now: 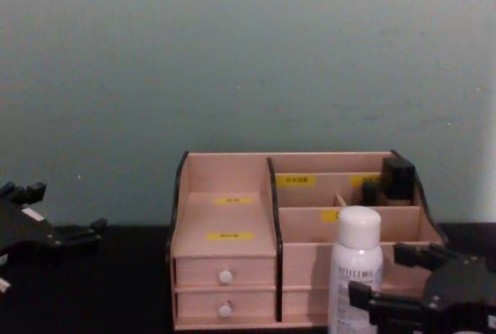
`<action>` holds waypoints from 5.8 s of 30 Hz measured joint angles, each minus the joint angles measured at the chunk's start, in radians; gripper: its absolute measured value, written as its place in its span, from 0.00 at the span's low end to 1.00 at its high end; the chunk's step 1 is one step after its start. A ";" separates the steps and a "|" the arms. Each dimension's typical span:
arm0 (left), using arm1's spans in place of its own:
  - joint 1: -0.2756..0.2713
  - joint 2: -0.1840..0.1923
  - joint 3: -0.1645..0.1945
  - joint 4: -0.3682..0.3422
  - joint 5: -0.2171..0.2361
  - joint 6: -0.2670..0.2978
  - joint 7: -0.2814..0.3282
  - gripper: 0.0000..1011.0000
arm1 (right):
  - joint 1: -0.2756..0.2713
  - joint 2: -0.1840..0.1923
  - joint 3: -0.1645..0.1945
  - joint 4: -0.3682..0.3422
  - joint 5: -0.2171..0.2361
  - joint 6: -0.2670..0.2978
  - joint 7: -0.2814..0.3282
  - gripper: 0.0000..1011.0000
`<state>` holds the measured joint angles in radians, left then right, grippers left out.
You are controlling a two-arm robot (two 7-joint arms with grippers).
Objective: Pick up the facial cleanser and watermelon frost from the table and place them into the tiered storage box.
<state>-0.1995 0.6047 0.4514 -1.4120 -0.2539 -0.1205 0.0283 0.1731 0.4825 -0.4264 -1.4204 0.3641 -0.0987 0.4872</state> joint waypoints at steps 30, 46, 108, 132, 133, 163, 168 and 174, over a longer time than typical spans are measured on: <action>0.000 0.000 0.000 0.000 0.000 0.000 0.000 0.99 | 0.051 -0.082 0.006 0.082 -0.018 0.010 0.029 0.99; 0.000 0.000 0.000 0.000 0.000 0.000 0.000 0.99 | 0.067 -0.111 0.007 0.126 -0.021 -0.001 0.028 0.99; 0.000 0.000 0.000 0.000 0.000 0.000 0.000 0.99 | 0.067 -0.117 0.008 0.136 -0.013 0.005 0.034 0.92; 0.000 0.000 0.000 0.000 0.000 0.000 0.000 0.99 | 0.067 -0.117 0.008 0.136 -0.013 0.005 0.034 0.59; 0.000 0.000 0.000 0.000 0.000 0.000 0.000 0.99 | 0.067 -0.117 0.008 0.136 -0.013 0.005 0.034 0.59; 0.000 0.000 0.000 0.000 0.000 0.000 0.000 0.99 | 0.034 -0.071 0.087 -0.044 0.084 0.047 0.015 0.59; 0.000 0.000 0.000 0.000 0.000 0.000 0.000 0.99 | 0.059 -0.076 0.098 -0.053 0.091 0.048 -0.007 0.59; 0.000 0.000 0.000 0.000 0.000 0.000 0.000 0.99 | 0.118 -0.100 0.105 -0.022 0.080 0.032 -0.036 0.59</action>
<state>-0.1996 0.6047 0.4514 -1.4119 -0.2539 -0.1205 0.0283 0.2913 0.3826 -0.3211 -1.4429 0.4441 -0.0672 0.4509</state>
